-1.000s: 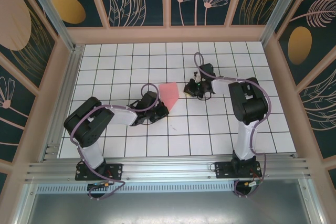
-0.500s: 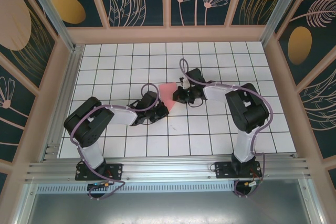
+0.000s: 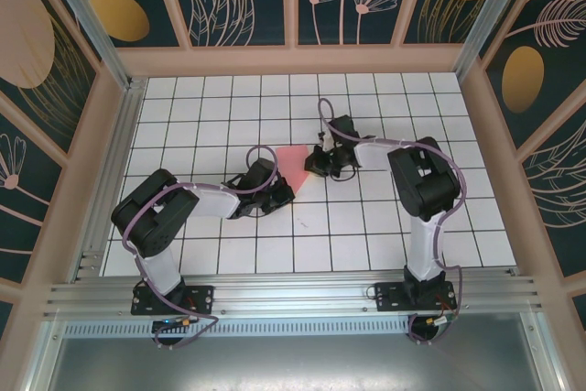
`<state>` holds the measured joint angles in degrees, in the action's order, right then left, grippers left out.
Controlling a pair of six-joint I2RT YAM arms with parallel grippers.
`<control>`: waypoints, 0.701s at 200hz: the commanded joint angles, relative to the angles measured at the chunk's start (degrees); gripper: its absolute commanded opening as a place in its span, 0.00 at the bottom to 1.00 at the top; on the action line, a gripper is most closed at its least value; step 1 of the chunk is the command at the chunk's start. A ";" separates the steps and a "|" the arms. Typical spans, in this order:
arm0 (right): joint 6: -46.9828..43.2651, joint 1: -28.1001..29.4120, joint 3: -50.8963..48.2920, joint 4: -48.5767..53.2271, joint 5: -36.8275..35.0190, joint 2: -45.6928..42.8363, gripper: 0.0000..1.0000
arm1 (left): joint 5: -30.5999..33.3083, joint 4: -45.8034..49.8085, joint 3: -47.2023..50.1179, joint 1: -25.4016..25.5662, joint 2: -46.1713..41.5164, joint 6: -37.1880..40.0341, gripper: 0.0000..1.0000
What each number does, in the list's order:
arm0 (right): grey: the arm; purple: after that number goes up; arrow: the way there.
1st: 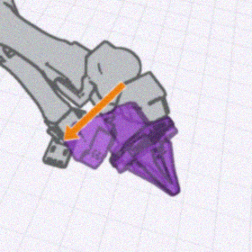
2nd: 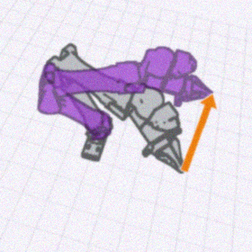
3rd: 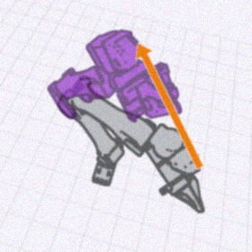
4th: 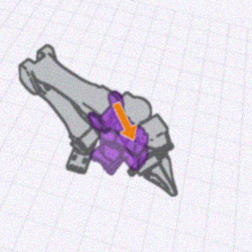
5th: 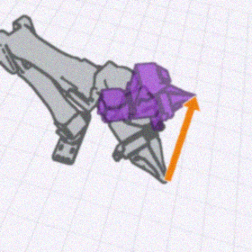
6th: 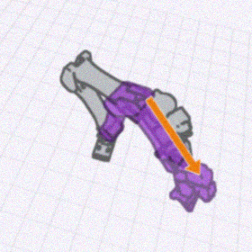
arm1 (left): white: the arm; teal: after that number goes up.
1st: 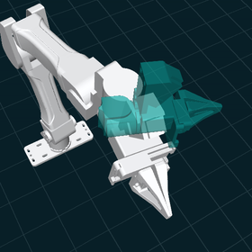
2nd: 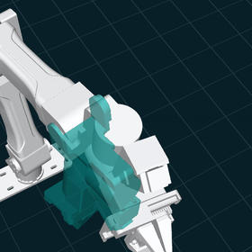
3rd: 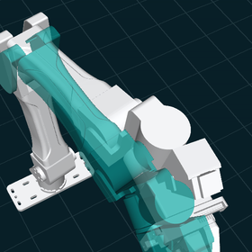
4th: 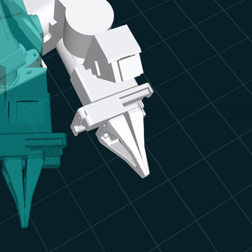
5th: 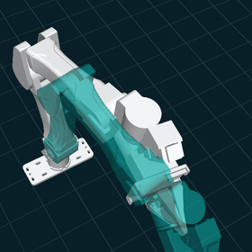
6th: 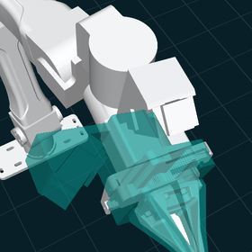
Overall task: Fold a paper plane with a square sheet of paper (pick it up from the middle)
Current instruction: Third fold the triangle at the center of the table.
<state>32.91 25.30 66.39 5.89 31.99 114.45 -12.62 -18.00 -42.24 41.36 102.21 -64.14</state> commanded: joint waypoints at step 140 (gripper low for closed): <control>2.55 -2.79 -14.37 -11.00 2.68 -14.18 0.61 | 7.78 9.84 -8.14 -2.44 -8.11 7.61 0.33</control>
<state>35.55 22.33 52.45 -1.58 32.53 101.10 -7.81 -10.63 -49.15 39.97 91.88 -59.07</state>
